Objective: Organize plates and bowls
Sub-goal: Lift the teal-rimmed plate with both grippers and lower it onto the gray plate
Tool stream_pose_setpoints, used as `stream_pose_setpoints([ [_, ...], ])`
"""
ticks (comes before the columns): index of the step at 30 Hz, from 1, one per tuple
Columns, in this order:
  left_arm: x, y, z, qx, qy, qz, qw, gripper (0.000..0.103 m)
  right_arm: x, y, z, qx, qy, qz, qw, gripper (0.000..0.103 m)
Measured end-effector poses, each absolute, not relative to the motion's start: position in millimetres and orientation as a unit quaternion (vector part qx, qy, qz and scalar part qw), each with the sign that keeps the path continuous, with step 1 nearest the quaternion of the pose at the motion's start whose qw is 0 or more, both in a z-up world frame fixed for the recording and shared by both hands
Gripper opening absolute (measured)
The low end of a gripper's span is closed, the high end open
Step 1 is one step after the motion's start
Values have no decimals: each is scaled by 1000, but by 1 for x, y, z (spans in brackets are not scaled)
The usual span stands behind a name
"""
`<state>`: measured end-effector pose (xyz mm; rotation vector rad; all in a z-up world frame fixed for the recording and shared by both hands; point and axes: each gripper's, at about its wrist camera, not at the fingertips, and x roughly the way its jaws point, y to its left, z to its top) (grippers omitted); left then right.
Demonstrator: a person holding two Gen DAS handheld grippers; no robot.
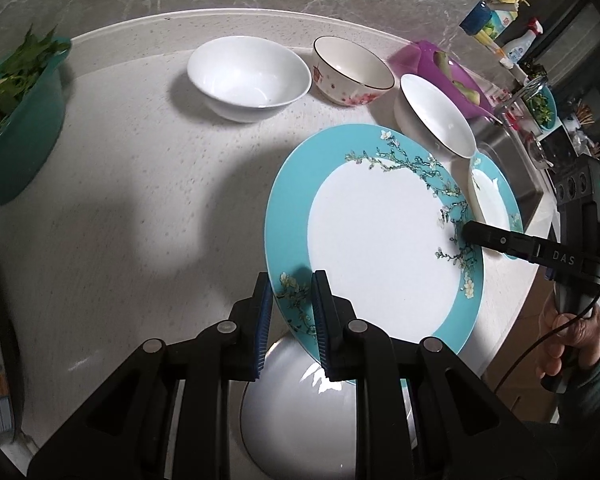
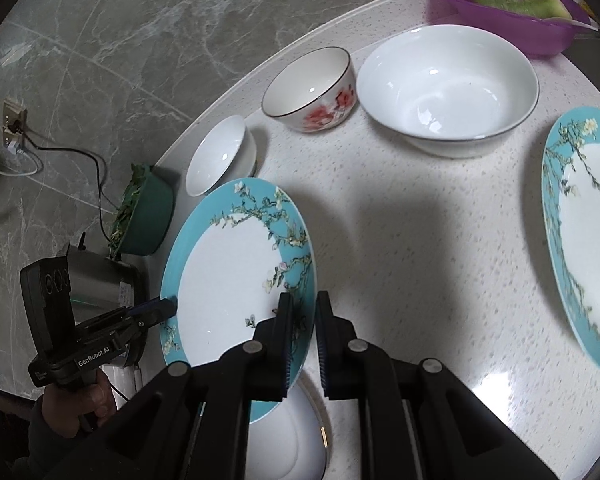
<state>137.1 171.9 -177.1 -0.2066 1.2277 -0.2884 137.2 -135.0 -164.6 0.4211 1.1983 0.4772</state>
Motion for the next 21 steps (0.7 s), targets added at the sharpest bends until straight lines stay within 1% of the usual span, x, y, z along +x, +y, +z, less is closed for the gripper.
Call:
stream_pose_setpoints([
  [9, 100, 183, -174, -96, 574, -136, 802, 17, 110, -123, -162, 189, 555, 224, 779, 14],
  [21, 53, 198, -187, -103, 584, -140, 793, 17, 70, -114, -165, 186, 563, 225, 773, 14],
])
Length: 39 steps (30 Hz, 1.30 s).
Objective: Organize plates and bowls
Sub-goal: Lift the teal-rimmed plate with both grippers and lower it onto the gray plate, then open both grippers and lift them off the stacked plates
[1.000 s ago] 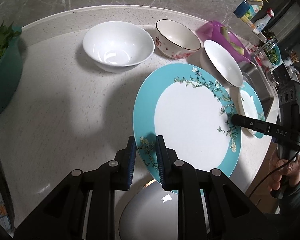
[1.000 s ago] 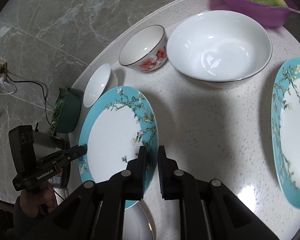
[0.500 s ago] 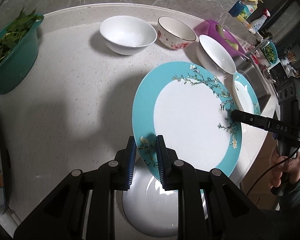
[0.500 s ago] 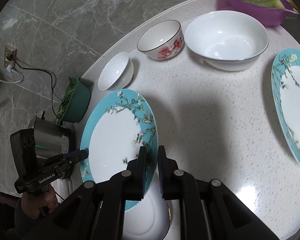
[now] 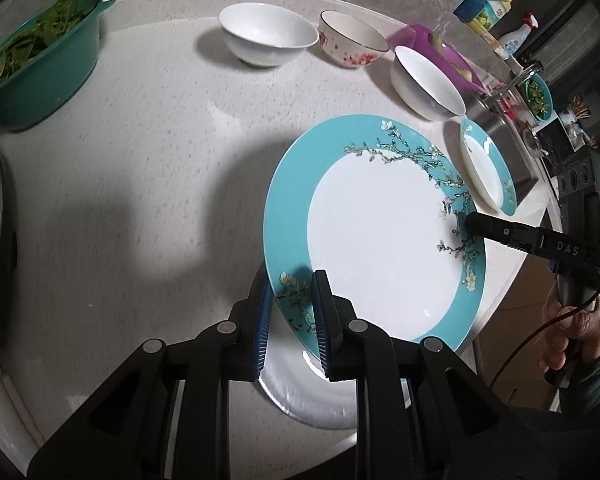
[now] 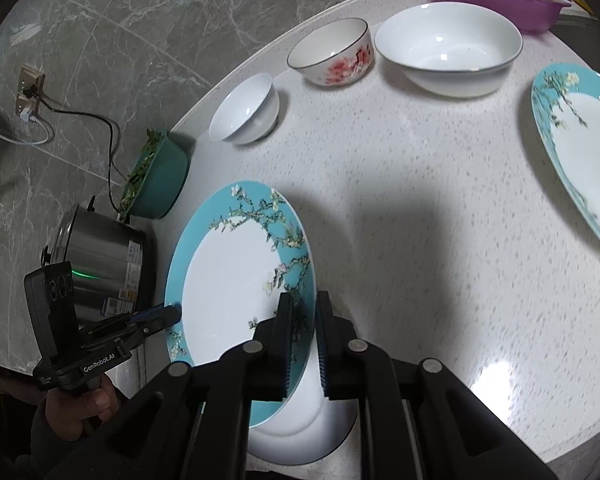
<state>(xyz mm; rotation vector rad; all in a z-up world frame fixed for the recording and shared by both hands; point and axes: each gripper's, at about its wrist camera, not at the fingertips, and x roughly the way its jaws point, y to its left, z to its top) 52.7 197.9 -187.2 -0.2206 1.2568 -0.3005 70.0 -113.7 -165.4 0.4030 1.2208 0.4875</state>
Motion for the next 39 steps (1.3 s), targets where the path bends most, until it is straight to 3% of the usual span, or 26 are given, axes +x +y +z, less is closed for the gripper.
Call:
stream_pose_setpoints([
  [25, -8, 200, -227, -81, 602, -144, 781, 18, 9, -109, -200, 173, 586, 205, 765, 14],
  [39, -12, 184, -234, -39, 585, -131, 799, 21, 6, -93, -208, 98, 578, 192, 787, 18],
])
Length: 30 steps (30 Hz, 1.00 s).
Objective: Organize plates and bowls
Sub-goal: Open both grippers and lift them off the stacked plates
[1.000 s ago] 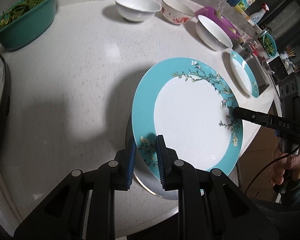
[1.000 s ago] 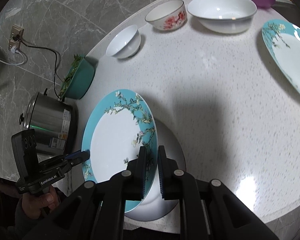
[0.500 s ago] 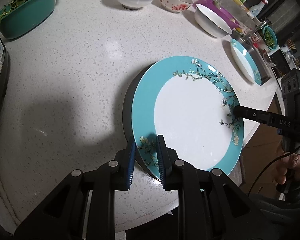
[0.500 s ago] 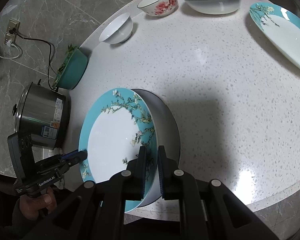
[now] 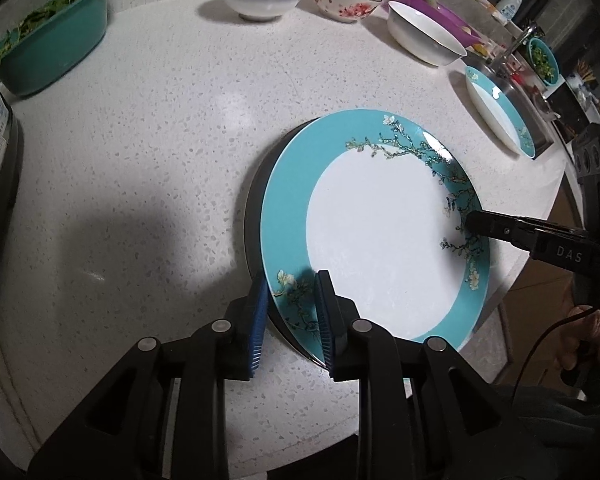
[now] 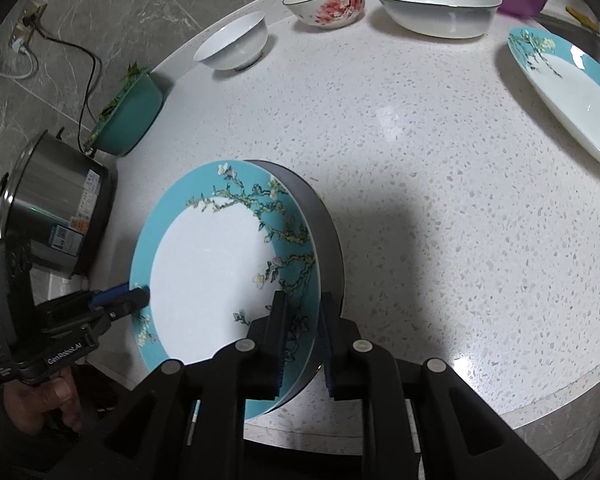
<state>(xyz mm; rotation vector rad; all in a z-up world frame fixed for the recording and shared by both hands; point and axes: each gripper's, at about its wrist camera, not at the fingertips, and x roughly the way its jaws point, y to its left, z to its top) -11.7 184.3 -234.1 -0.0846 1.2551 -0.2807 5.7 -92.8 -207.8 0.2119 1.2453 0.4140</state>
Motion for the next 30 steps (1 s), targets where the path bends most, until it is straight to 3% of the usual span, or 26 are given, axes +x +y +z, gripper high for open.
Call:
stream_pose_setpoints([
  [5, -12, 178, -235, -10, 571, -119, 813, 27, 3, -82, -206, 64, 568, 187, 799, 19],
  [7, -12, 175, -237, -4, 569, -122, 814, 36, 0, -74, -204, 43, 562, 187, 804, 21],
  [17, -16, 178, -238, 8, 554, -123, 824, 41, -9, -60, -201, -24, 533, 175, 827, 27],
  [19, -16, 179, -234, 9, 548, -119, 828, 52, -10, -57, -202, -38, 528, 173, 831, 28],
  [23, -12, 182, -223, 0, 536, -114, 837, 55, -14, -53, -201, -57, 519, 173, 835, 30],
  [24, -11, 182, -220, -4, 532, -112, 839, 60, -14, -52, -201, -63, 517, 173, 836, 32],
  [27, -9, 181, -203, -24, 515, -119, 848, 72, -18, -54, -196, -56, 509, 176, 841, 62],
  [30, -5, 172, -182, -52, 501, -142, 852, 81, -20, -66, -183, -27, 498, 187, 846, 68],
])
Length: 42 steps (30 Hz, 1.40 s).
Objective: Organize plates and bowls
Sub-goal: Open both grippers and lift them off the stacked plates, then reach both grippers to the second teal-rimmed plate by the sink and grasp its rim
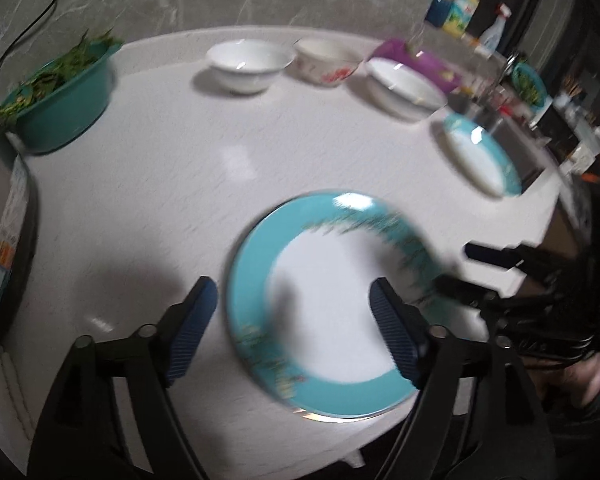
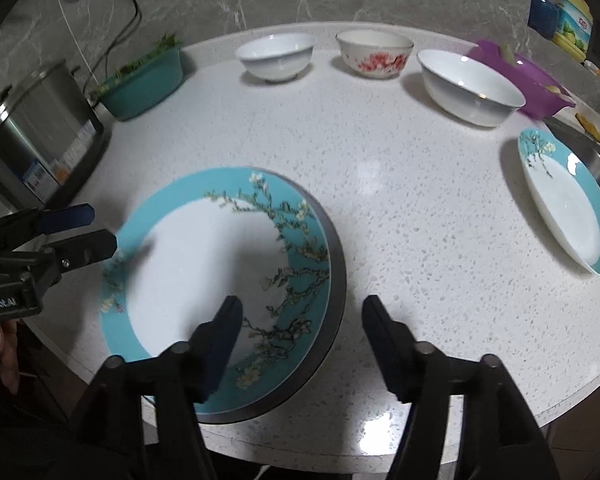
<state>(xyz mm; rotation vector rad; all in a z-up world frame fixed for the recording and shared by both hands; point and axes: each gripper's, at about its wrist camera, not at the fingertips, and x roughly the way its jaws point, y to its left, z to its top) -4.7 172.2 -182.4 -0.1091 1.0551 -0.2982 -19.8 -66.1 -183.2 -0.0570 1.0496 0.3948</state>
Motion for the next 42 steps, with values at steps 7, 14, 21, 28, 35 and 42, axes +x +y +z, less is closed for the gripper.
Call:
stream_pose_setpoints([
  [7, 23, 115, -147, -160, 496, -224, 823, 90, -4, -170, -167, 186, 493, 192, 828, 79],
  [14, 71, 21, -157, -196, 521, -223, 800, 90, 30, -310, -155, 290, 468, 143, 822, 80],
  [21, 134, -76, -194, -219, 553, -217, 774, 90, 71, -442, -170, 315, 479, 125, 810, 80],
  [28, 188, -133, -235, -214, 576, -205, 762, 90, 112, -496, -186, 313, 494, 176, 792, 82],
  [35, 231, -161, -262, -186, 594, -184, 761, 90, 153, -487, -218, 292, 536, 221, 761, 73],
  [42, 247, -189, -277, -124, 610, -168, 765, 80, 177, -478, -232, 270, 561, 243, 744, 64],
])
